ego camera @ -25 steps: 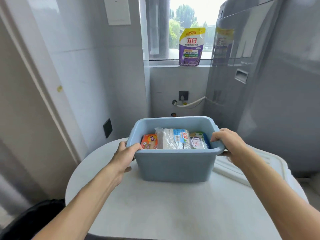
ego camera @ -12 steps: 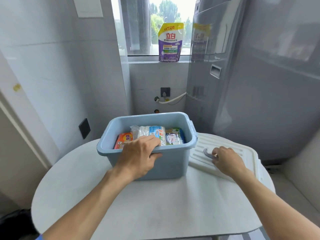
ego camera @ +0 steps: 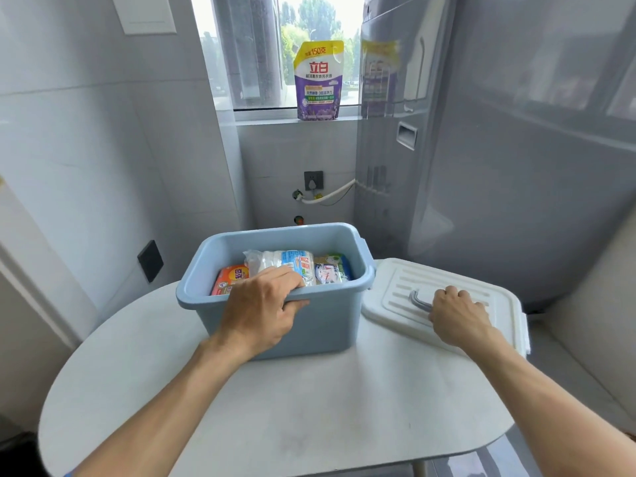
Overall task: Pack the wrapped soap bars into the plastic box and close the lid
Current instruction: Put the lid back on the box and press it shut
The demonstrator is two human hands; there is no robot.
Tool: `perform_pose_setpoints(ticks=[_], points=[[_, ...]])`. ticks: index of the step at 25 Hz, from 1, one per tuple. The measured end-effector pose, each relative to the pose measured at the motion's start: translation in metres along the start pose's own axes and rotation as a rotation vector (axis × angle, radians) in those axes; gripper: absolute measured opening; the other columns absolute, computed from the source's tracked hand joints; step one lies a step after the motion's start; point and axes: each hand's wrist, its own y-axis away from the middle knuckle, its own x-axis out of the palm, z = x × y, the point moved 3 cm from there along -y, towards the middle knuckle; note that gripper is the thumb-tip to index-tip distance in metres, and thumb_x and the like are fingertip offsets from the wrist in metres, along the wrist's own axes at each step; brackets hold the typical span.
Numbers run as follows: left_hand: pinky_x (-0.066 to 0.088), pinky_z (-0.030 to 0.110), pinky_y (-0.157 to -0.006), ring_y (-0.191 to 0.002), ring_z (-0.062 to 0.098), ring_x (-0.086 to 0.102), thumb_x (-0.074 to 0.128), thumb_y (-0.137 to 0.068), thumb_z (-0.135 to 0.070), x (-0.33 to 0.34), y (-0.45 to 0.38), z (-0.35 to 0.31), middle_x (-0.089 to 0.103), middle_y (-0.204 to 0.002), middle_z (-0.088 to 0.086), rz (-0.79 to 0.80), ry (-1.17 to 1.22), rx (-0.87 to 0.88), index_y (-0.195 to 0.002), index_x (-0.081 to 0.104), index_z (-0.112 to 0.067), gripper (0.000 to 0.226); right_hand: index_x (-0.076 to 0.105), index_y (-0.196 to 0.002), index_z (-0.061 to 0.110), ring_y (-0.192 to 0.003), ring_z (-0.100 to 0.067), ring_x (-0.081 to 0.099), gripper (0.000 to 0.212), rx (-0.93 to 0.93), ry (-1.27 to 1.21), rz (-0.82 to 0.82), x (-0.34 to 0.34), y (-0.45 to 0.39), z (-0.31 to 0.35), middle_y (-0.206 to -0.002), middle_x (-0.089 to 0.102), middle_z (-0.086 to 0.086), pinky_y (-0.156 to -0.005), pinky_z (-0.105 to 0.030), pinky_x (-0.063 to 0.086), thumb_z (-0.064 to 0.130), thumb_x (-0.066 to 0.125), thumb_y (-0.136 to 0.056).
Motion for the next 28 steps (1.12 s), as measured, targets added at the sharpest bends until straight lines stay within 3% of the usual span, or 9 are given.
perform_pose_setpoints(ticks=[3, 7, 11, 13, 15, 18, 20, 23, 28], points=[[0.050, 0.034, -0.053, -0.073, 0.020, 0.063, 0.076, -0.073, -0.028, 0.006, 0.004, -0.004, 0.065, -0.077, -0.007, 0.062, 0.008, 0.032, -0.077, 0.061, -0.022, 0.016, 0.046, -0.123, 0.007, -0.117, -0.028, 0.050, 0.030, 0.013, 0.023, -0.033, 0.000, 0.001, 0.000, -0.125, 0.051, -0.010, -0.084, -0.040, 0.045, 0.022, 0.046, -0.097], [0.049, 0.031, -0.060, -0.079, 0.018, 0.062, 0.070, -0.076, -0.034, 0.002, 0.003, -0.004, 0.067, -0.083, -0.010, 0.106, 0.040, 0.014, -0.082, 0.062, -0.024, 0.013, 0.050, -0.119, 0.007, -0.120, -0.033, 0.048, 0.035, 0.055, -0.160, -0.077, -0.017, -0.005, -0.010, -0.125, 0.052, -0.012, -0.089, -0.045, 0.044, 0.033, 0.051, -0.096], [0.046, 0.019, -0.077, -0.085, 0.005, 0.061, 0.067, -0.077, -0.040, -0.016, 0.003, 0.001, 0.069, -0.090, -0.013, 0.203, 0.401, -0.065, -0.092, 0.068, -0.026, 0.021, 0.055, -0.111, 0.008, -0.114, -0.035, 0.048, 0.029, 0.089, -0.241, -0.088, -0.033, -0.006, -0.017, -0.120, 0.054, -0.013, -0.086, -0.045, 0.042, 0.032, 0.045, -0.098], [0.044, 0.015, -0.076, -0.083, 0.005, 0.063, 0.068, -0.080, -0.034, -0.031, 0.002, 0.016, 0.071, -0.087, -0.013, 0.033, 0.509, -0.219, -0.087, 0.071, -0.024, 0.012, 0.054, -0.101, 0.007, -0.101, -0.037, 0.049, 0.024, 0.117, -0.368, -0.199, -0.050, -0.003, -0.020, -0.111, 0.056, -0.014, -0.080, -0.046, 0.043, 0.025, 0.039, -0.100], [0.045, 0.019, -0.075, -0.086, 0.006, 0.063, 0.065, -0.084, -0.027, -0.044, 0.006, 0.043, 0.070, -0.090, -0.010, -0.193, 0.467, -0.489, -0.085, 0.070, -0.023, 0.006, 0.051, -0.092, 0.007, -0.085, -0.037, 0.051, 0.023, 0.117, -0.496, -0.333, -0.075, 0.002, -0.023, -0.100, 0.058, -0.014, -0.071, -0.043, 0.041, 0.023, 0.036, -0.101], [0.046, 0.036, -0.089, -0.104, 0.020, 0.057, 0.060, -0.085, -0.034, -0.047, 0.025, 0.082, 0.062, -0.112, 0.000, -0.223, 0.403, -0.953, -0.103, 0.065, -0.022, 0.023, 0.048, -0.093, 0.013, -0.075, -0.039, 0.050, 0.022, 0.110, -0.571, -0.481, -0.117, 0.013, -0.012, -0.084, 0.057, -0.010, -0.065, -0.042, 0.039, 0.028, 0.035, -0.101], [0.045, 0.039, -0.091, -0.107, 0.022, 0.056, 0.054, -0.086, -0.046, -0.038, 0.036, 0.097, 0.060, -0.119, 0.001, -0.145, 0.649, -1.141, -0.112, 0.060, -0.022, 0.036, 0.047, -0.093, 0.021, -0.073, -0.039, 0.052, 0.017, 0.029, -0.644, -0.511, -0.137, 0.020, 0.013, -0.080, 0.060, -0.008, -0.066, -0.045, 0.045, 0.033, 0.036, -0.100], [0.050, 0.040, -0.090, -0.108, 0.020, 0.061, 0.046, -0.080, -0.065, -0.031, 0.044, 0.100, 0.064, -0.121, -0.001, -0.096, 1.053, -1.243, -0.122, 0.057, -0.027, 0.058, 0.047, -0.094, 0.027, -0.070, -0.034, 0.054, 0.012, -0.237, -0.627, -0.474, -0.152, 0.033, 0.072, -0.080, 0.065, -0.005, -0.066, -0.046, 0.050, 0.035, 0.040, -0.099], [0.053, 0.036, -0.083, -0.102, 0.016, 0.065, 0.045, -0.083, -0.068, -0.036, 0.044, 0.097, 0.069, -0.114, -0.005, -0.107, 1.066, -1.246, -0.119, 0.062, -0.029, 0.056, 0.052, -0.091, 0.019, -0.073, -0.035, 0.057, 0.013, -0.617, -0.562, -0.463, -0.161, 0.050, 0.180, -0.084, 0.068, -0.003, -0.060, -0.041, 0.043, 0.028, 0.045, -0.099]])
